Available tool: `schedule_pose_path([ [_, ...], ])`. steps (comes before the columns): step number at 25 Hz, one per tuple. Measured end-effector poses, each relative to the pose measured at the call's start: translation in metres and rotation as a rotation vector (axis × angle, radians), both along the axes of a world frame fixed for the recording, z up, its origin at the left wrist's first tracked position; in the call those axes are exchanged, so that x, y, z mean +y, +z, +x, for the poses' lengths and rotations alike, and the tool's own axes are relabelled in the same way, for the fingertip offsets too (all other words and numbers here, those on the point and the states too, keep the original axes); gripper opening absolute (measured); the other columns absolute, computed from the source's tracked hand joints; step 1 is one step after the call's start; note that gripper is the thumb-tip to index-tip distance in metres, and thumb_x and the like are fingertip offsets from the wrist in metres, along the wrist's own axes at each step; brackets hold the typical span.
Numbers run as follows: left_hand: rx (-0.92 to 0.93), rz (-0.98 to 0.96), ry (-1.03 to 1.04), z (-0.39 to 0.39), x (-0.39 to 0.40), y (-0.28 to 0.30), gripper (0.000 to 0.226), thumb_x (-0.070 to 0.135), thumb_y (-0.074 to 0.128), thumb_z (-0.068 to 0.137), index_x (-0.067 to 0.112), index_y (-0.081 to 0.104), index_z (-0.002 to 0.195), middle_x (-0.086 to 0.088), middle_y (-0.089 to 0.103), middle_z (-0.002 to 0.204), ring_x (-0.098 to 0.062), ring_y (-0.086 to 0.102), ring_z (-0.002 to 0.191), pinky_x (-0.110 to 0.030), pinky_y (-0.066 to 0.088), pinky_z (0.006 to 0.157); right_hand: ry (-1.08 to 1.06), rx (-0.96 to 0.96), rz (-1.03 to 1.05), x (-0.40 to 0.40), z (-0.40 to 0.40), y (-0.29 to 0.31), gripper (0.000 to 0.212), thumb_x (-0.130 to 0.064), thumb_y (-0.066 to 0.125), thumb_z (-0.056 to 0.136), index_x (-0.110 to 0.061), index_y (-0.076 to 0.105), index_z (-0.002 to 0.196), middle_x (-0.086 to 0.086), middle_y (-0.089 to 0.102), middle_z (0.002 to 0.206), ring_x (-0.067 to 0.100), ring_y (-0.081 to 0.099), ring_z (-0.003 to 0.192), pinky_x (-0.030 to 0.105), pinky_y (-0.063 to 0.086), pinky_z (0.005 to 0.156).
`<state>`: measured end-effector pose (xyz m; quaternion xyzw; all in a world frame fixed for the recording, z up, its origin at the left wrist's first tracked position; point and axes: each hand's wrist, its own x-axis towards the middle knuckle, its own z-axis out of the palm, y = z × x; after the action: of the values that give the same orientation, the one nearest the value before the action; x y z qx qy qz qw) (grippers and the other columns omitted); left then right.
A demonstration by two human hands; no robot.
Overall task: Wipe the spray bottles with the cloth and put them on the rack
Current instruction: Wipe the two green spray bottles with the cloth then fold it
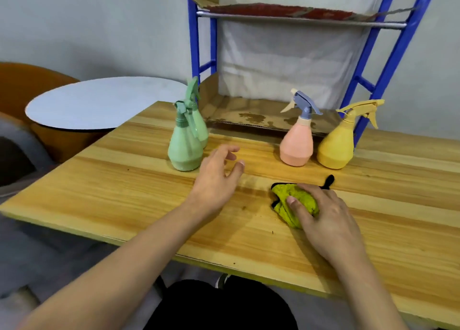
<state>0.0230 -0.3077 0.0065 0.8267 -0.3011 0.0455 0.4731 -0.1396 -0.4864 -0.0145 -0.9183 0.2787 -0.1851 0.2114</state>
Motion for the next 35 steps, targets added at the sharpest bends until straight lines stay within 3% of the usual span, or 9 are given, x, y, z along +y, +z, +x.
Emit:
schedule_pose_path([
  [5, 0.048, -0.244, 0.254, 0.016, 0.046, 0.009, 0.009, 0.018, 0.056, 0.104, 0.027, 0.06, 0.103, 0.01, 0.065, 0.092, -0.004, 0.062, 0.082, -0.019, 0.049, 0.069, -0.028, 0.115, -0.12, 0.032, 0.011, -0.001, 0.064, -0.066, 0.044, 0.092, -0.052, 0.022, 0.151, 0.002, 0.048, 0.144, 0.028, 0.047, 0.13, 0.043, 0.039, 0.101],
  [7, 0.027, -0.322, 0.377, 0.03, 0.055, 0.01, 0.006, 0.019, 0.057, 0.101, 0.022, 0.058, 0.106, 0.005, 0.065, 0.096, -0.013, 0.063, 0.086, -0.034, 0.055, 0.077, -0.001, 0.073, -0.15, 0.044, 0.016, -0.002, 0.054, -0.064, 0.046, 0.093, -0.054, 0.034, 0.145, 0.0, 0.048, 0.143, 0.027, 0.048, 0.127, 0.042, 0.039, 0.1],
  [10, -0.01, -0.325, 0.483, 0.048, 0.059, 0.016, 0.033, 0.022, 0.06, 0.1, 0.017, 0.052, 0.132, -0.002, 0.06, 0.125, -0.021, 0.059, 0.113, -0.047, 0.052, 0.101, 0.008, 0.014, -0.122, 0.052, 0.022, -0.002, 0.042, -0.06, 0.055, 0.091, -0.05, 0.053, 0.133, -0.002, 0.05, 0.139, 0.027, 0.05, 0.124, 0.042, 0.04, 0.099],
  [12, 0.062, -0.271, 0.415, 0.056, 0.06, 0.025, 0.055, 0.025, 0.058, 0.103, 0.02, 0.037, 0.154, 0.002, 0.051, 0.148, -0.018, 0.05, 0.134, -0.043, 0.045, 0.113, 0.004, -0.006, -0.129, 0.053, 0.021, -0.004, 0.04, -0.059, 0.057, 0.091, -0.048, 0.056, 0.13, -0.003, 0.051, 0.137, 0.026, 0.051, 0.123, 0.042, 0.041, 0.097],
  [15, 0.197, -0.224, 0.258, 0.069, 0.058, 0.032, 0.066, 0.023, 0.055, 0.106, 0.028, 0.023, 0.163, 0.006, 0.047, 0.156, -0.016, 0.046, 0.14, -0.035, 0.045, 0.108, 0.0, -0.012, -0.171, 0.054, 0.017, -0.006, 0.041, -0.059, 0.055, 0.09, -0.049, 0.053, 0.13, -0.005, 0.05, 0.135, 0.024, 0.051, 0.123, 0.042, 0.043, 0.096],
  [21, 0.083, -0.093, 0.311, 0.078, 0.069, 0.018, 0.054, 0.035, 0.068, 0.096, 0.021, 0.053, 0.146, 0.004, 0.051, 0.128, -0.021, 0.057, 0.12, -0.047, 0.053, 0.103, -0.015, -0.02, -0.106, 0.058, 0.017, 0.0, 0.047, -0.048, 0.064, 0.082, -0.049, 0.056, 0.128, -0.007, 0.046, 0.142, 0.021, 0.044, 0.129, 0.041, 0.039, 0.103],
  [24, 0.072, -0.122, 0.269, 0.062, 0.075, 0.015, 0.053, 0.04, 0.073, 0.092, 0.021, 0.058, 0.139, 0.004, 0.054, 0.123, -0.016, 0.06, 0.11, -0.039, 0.056, 0.097, 0.022, -0.054, -0.108, 0.057, 0.016, -0.002, 0.047, -0.046, 0.07, 0.083, -0.038, 0.061, 0.128, -0.005, 0.047, 0.143, 0.022, 0.043, 0.129, 0.042, 0.041, 0.107],
  [30, 0.033, -0.151, 0.145, -0.003, 0.072, 0.018, 0.039, 0.043, 0.08, 0.085, 0.033, 0.06, 0.118, 0.014, 0.057, 0.113, -0.002, 0.06, 0.098, -0.013, 0.048, 0.075, -0.035, -0.013, -0.253, 0.063, 0.003, 0.002, 0.041, -0.042, 0.072, 0.082, -0.03, 0.064, 0.12, 0.008, 0.054, 0.112, 0.033, 0.05, 0.098, 0.046, 0.046, 0.088],
  [35, 0.056, -0.215, 0.072, -0.043, 0.066, 0.01, 0.041, 0.045, 0.082, 0.081, 0.033, 0.063, 0.115, 0.015, 0.058, 0.113, -0.003, 0.062, 0.099, -0.014, 0.051, 0.078, -0.027, -0.192, -0.106, 0.067, -0.012, -0.007, 0.036, -0.031, 0.072, 0.084, -0.029, 0.064, 0.119, 0.007, 0.052, 0.111, 0.03, 0.049, 0.1, 0.043, 0.045, 0.091],
])
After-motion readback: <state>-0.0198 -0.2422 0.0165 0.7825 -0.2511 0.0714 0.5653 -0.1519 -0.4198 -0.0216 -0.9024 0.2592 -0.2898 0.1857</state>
